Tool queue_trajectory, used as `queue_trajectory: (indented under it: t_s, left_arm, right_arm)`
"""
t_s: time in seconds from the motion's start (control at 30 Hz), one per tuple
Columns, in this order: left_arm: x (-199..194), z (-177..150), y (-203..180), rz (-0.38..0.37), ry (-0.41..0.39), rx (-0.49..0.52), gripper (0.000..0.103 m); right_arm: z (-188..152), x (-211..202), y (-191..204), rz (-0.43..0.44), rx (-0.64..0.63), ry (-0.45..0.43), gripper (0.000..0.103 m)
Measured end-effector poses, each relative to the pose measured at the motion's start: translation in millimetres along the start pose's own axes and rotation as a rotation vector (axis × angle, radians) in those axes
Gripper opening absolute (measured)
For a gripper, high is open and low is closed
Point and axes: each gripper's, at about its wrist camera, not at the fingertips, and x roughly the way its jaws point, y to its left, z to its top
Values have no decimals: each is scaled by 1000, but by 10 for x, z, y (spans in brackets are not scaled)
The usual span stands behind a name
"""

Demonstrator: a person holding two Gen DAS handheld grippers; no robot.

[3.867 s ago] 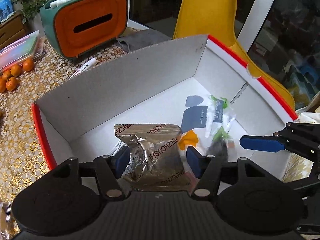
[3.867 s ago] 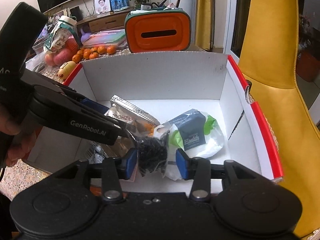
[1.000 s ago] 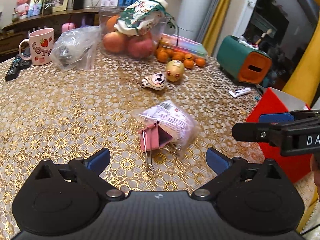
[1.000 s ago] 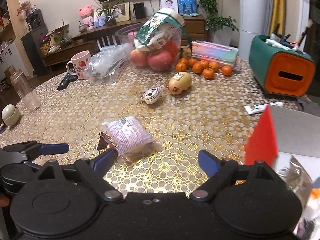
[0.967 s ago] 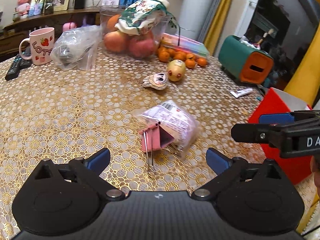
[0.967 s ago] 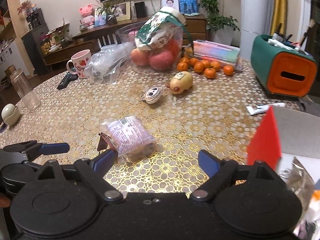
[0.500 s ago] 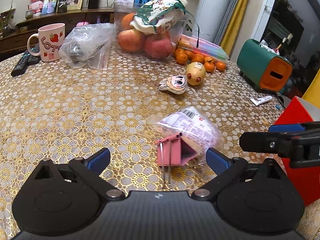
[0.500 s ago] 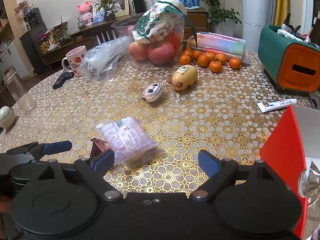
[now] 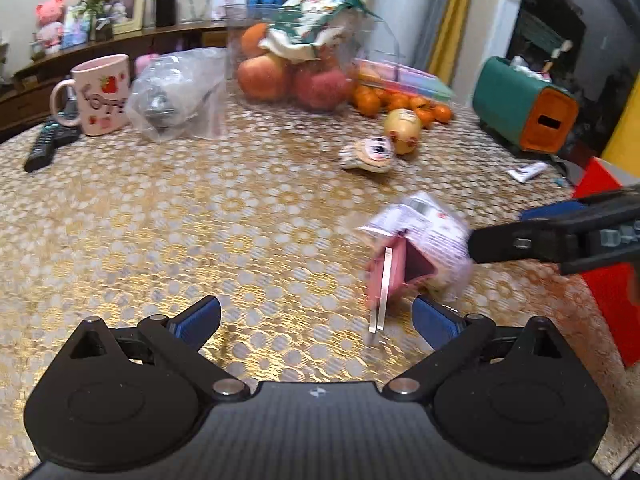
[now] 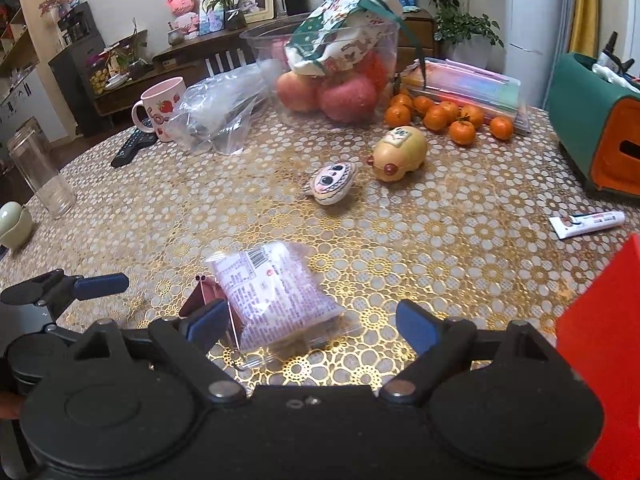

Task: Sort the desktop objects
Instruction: 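Lower the left tool to the pink binder clip while the right tool reaches the printed bag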

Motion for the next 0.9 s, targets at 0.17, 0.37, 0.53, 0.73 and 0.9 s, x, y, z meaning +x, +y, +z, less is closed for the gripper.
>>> queue_trajectory:
  t_s: [0.17,0.37,0.53,0.73,0.9]
  left_arm:
    - [-54,-35,-165,-47,-37,19,102]
    - [32,-25,-258,-38,-37,-9,102]
    - [63,-39,-245,-31,-33,-22,102]
    - [111,-21,-247,-24,-29,-32,101]
    - [146,-24,-309,-16,-35,-24,101]
  right_arm:
    - [40,129,49,-9,-45,20,85]
    - [65,243,54,9,-82,39,82]
    - [101,362,51,44,-95,53,82]
    - [105,512,21,102,-68,73,77]
    - [82,477,-18,108,-47,47,66]
